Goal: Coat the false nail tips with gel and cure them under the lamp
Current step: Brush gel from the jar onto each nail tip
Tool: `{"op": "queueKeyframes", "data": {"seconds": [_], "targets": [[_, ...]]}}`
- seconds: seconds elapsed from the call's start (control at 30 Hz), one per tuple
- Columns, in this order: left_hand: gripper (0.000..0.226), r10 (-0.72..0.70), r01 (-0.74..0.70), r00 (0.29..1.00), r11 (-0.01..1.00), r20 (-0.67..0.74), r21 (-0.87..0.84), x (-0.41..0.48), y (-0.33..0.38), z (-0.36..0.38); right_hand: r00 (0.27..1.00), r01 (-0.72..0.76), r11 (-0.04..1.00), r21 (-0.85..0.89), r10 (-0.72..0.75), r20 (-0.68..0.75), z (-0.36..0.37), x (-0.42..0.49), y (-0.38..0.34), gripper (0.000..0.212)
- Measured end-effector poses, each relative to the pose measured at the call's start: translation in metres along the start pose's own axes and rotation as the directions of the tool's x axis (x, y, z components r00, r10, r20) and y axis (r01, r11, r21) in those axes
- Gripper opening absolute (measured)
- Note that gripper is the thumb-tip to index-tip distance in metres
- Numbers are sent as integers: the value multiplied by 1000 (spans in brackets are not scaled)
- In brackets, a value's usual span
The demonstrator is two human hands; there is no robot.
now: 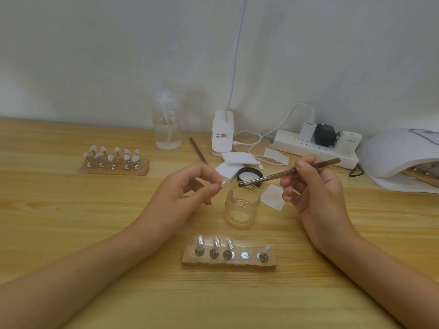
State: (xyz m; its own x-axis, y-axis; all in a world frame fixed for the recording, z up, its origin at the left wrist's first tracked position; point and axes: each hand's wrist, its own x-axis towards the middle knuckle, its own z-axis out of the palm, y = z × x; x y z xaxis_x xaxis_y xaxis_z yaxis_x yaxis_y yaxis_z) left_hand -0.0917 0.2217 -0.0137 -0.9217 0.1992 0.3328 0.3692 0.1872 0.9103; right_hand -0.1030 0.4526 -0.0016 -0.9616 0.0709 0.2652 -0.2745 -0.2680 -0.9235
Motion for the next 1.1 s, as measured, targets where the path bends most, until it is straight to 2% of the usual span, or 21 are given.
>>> {"op": "queueKeyframes", "data": {"seconds": [0.2, 0.57, 0.73, 0.87, 1.03, 1.1], "targets": [[5, -2, 2, 1000, 1000, 4, -24, -1, 1, 2, 999, -18, 1000, 19, 17, 38, 0, 1, 1, 10], [11, 14, -13, 998, 1000, 53, -19, 0, 1, 3, 993, -4, 1000, -14, 5, 121, 0, 2, 4, 14], [8, 17, -15, 998, 1000, 59, -26, 0, 1, 3, 999, -11, 1000, -27, 12, 47, -4, 3, 6, 10], [8, 15, -13, 998, 1000, 58, -28, 0, 1, 3, 991, 14, 1000, -21, -11, 133, -1, 1, 4, 12], [3, 12, -11, 998, 1000, 56, -10, 0, 2, 3, 999, 10, 998, -56, -7, 53, -3, 3, 6, 10], [4, 5, -4, 998, 1000, 55, -4, -1, 2, 3, 996, 20, 999, -32, -17, 87, -3, 3, 6, 11]]}}
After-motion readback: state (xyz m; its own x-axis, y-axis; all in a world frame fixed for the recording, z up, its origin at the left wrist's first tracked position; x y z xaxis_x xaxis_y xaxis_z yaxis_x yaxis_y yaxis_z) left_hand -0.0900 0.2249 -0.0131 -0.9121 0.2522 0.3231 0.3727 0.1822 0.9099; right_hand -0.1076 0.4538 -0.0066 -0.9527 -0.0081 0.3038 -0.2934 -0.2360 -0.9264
